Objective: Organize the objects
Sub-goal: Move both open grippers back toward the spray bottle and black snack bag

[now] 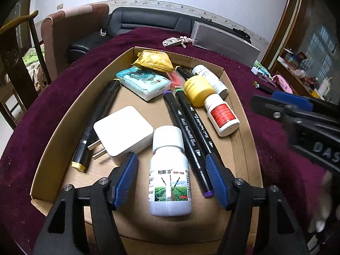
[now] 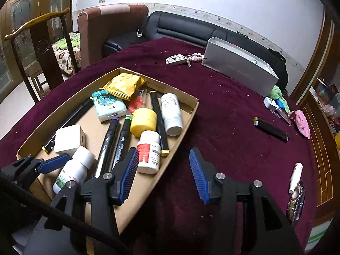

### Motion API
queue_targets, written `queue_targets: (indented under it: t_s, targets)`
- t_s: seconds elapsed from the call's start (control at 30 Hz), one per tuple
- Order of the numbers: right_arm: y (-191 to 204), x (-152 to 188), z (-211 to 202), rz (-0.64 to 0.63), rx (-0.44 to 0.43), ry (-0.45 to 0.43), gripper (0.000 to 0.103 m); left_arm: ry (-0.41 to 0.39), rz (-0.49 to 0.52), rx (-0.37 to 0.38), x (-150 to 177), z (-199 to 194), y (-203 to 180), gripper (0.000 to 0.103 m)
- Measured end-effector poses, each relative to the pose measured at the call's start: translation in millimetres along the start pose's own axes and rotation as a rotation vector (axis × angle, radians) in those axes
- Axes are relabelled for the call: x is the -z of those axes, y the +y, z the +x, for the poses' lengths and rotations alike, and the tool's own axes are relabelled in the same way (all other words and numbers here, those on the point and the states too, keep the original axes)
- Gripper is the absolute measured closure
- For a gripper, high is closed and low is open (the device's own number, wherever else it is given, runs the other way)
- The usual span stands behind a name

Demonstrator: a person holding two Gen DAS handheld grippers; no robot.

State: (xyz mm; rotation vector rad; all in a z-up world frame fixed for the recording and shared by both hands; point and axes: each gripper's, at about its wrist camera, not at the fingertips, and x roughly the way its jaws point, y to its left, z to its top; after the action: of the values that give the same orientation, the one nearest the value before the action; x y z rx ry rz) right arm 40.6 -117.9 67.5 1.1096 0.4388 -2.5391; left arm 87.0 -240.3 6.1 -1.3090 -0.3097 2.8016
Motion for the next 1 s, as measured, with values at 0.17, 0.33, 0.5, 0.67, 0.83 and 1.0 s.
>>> queue_targets:
  t_s: [0.17, 0.33, 0.5, 0.67, 0.83, 1.0]
  targets:
    - [-12, 5, -14, 0.022, -0.001, -0.032, 0.054, 0.009, 0.022, -0.027, 0, 2, -5, 0.038]
    - [-25, 11, -27, 0.035, 0.020, -0.073, 0.047, 0.017, 0.043, -0.046, 1, 4, -9, 0.036]
    - [-39, 17, -36, 0.048, 0.037, -0.095, 0.047, 0.051, 0.098, -0.092, 2, 9, -19, 0.017]
    - [-60, 25, -42, 0.082, 0.047, -0.101, 0.046, 0.097, 0.159, -0.162, 4, 19, -31, 0.004]
    - [-81, 33, -46, 0.117, 0.057, -0.108, 0.044, 0.107, 0.156, -0.158, 4, 19, -29, 0.001]
    - [-98, 39, -47, 0.148, 0.058, -0.109, 0.044, 0.112, 0.159, -0.151, 5, 18, -29, 0.001]
